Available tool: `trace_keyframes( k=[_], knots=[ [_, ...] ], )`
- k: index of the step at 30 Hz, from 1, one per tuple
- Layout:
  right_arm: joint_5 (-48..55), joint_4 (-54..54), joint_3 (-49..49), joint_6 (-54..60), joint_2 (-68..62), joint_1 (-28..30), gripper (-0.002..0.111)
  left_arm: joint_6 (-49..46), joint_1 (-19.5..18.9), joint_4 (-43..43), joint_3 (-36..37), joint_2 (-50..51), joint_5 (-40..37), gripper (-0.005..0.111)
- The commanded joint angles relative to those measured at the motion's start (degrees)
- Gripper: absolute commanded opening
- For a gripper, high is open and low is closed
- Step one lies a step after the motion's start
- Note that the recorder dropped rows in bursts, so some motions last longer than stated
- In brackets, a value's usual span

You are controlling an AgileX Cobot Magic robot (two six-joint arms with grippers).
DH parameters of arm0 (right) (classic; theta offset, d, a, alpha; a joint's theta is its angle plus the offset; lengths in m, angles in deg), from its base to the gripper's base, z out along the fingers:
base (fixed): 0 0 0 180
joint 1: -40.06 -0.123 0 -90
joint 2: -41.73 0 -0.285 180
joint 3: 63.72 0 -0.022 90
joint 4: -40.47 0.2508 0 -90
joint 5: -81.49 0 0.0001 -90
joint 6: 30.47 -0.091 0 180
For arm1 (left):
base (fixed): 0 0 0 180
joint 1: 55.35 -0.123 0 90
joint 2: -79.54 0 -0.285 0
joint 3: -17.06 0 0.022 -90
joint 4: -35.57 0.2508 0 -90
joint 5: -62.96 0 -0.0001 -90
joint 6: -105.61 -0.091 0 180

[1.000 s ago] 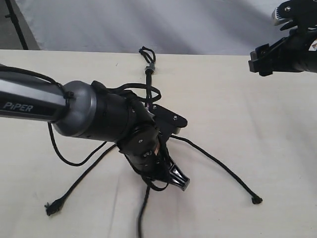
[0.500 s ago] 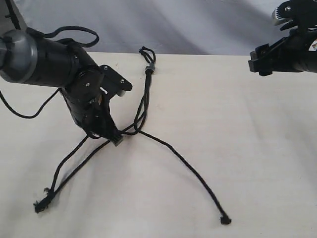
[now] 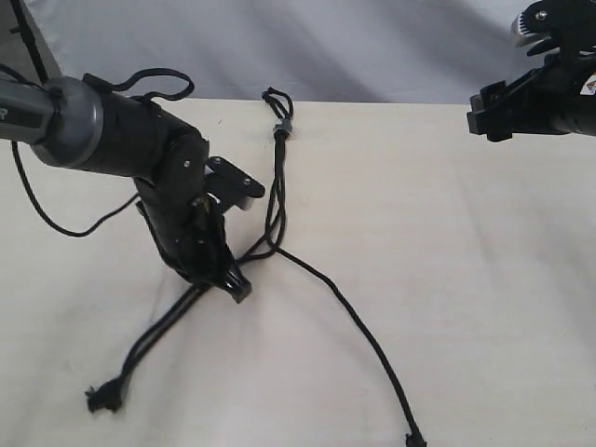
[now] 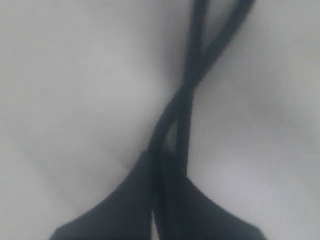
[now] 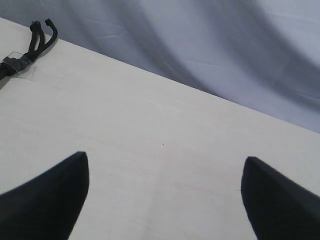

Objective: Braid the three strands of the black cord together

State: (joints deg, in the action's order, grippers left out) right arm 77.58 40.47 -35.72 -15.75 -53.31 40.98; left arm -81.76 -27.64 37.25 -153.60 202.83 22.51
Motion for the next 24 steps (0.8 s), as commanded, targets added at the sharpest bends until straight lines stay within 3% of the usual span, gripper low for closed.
trace_keyframes(
  k=[1, 4, 8, 16, 24],
  knots=[
    [-0.52, 0.00, 0.03, -0.35, 0.57, -0.06, 0.077, -14.96, 8.14, -14.81, 1.04, 2.21, -3.69, 0.000],
    [-0.52, 0.00, 0.03, -0.35, 0.57, -0.06, 0.077, -17.78, 10.64, -13.52, 0.13, 1.18, -3.43, 0.000],
    [-0.30, 0.00, 0.03, -0.60, 0.57, -0.06, 0.077, -17.67, 9.93, -13.52, -1.07, -2.37, -3.43, 0.000],
    [-0.30, 0.00, 0.03, -1.03, 0.57, -0.06, 0.077, -16.62, 2.39, -13.29, -1.15, -11.28, -3.43, 0.000],
    [-0.30, 0.00, 0.03, -1.01, 0.44, -0.06, 0.077, -16.76, -3.24, -13.48, 1.36, -9.53, -1.15, 0.000]
  ],
)
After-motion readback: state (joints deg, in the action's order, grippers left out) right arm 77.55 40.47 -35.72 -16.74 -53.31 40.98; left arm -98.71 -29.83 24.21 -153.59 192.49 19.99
